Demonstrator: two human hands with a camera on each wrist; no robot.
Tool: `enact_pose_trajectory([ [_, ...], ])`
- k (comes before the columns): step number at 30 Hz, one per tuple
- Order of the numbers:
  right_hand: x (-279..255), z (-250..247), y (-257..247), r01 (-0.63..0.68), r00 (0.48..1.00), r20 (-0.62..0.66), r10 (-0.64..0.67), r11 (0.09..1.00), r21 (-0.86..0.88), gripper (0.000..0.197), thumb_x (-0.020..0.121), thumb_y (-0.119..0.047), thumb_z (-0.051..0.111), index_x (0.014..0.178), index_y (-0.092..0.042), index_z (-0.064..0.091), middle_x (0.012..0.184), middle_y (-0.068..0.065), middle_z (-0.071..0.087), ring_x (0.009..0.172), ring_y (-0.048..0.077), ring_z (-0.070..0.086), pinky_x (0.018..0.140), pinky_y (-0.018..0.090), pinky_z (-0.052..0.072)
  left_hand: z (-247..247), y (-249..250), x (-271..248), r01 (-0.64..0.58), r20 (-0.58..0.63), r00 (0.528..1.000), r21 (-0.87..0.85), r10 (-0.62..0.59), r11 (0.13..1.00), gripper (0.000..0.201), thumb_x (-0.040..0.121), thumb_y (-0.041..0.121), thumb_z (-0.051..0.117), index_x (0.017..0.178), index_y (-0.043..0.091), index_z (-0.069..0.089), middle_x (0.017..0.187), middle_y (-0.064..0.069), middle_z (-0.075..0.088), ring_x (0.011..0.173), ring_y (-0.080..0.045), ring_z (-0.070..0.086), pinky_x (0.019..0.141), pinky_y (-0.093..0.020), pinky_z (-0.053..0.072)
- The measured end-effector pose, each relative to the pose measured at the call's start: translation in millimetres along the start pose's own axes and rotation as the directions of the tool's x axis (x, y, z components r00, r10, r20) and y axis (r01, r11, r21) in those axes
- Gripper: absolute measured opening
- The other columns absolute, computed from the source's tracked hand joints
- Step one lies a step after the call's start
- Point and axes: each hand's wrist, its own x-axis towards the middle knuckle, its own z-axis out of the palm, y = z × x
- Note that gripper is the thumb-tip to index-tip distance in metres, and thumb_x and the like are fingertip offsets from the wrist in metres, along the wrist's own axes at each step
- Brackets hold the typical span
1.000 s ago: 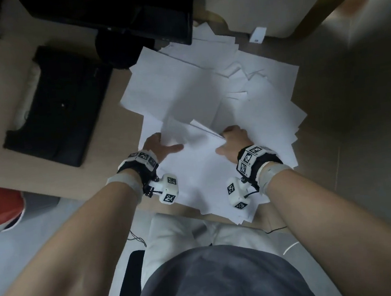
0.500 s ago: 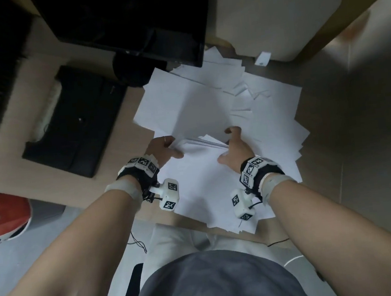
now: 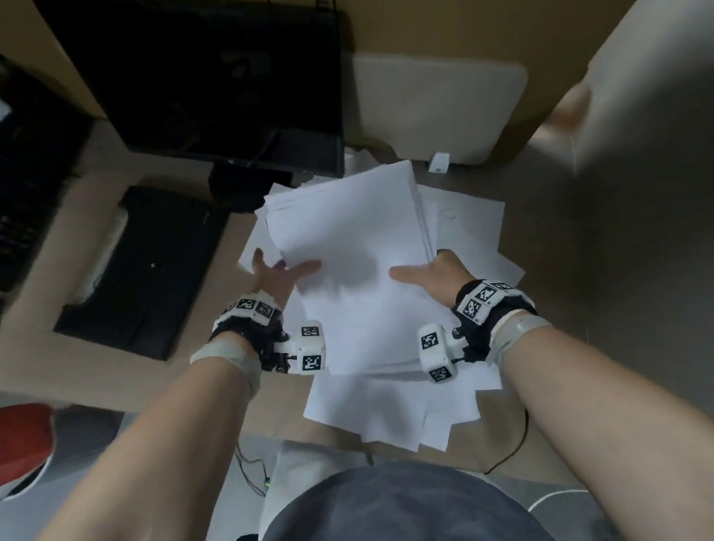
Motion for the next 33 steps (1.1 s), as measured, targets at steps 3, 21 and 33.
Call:
enact_pose_trajectory([
  [3,-13,-17,-13,0.050,0.999,0.004,-0.052,0.987,0.151,0.037,0.078,-0.031,0.081,0.095,-0.004,0.062,0.098,0.001,0.063,0.093,0.019,0.061,0.087,0.029,0.042,17,20,-16,-0.093,0.115,0.989,0.045,0.088,0.995,0.057,0.073,0.005,0.075,0.127,0.002,0.055,0.088,-0.003,0.065,0.066,-0.016,0.055,0.058,-0.021,0.046],
  [21,-21,-32,-28,0.309,0.937,-0.267,-0.224,0.888,0.340,0.044,0.073,-0.002,0.072,0.113,-0.016,0.061,0.104,-0.001,0.069,0.094,0.015,0.066,0.083,0.030,0.053,50,74,-52,-0.462,-0.008,0.885,0.111,0.465,0.880,0.053,0.069,-0.016,0.051,0.117,0.006,0.053,0.083,0.003,0.061,0.075,-0.011,0.059,0.046,-0.010,0.042],
  [33,-21,-21,-60,0.225,0.939,-0.343,0.001,0.753,0.619,0.088,0.068,-0.077,0.062,0.139,-0.026,0.050,0.142,0.001,0.052,0.129,0.025,0.048,0.111,0.045,0.034,49,103,-54,-0.347,-0.151,0.933,-0.148,0.326,0.926,0.074,0.081,0.051,0.066,0.139,0.008,0.046,0.134,-0.008,0.054,0.124,-0.024,0.050,0.104,-0.034,0.037],
])
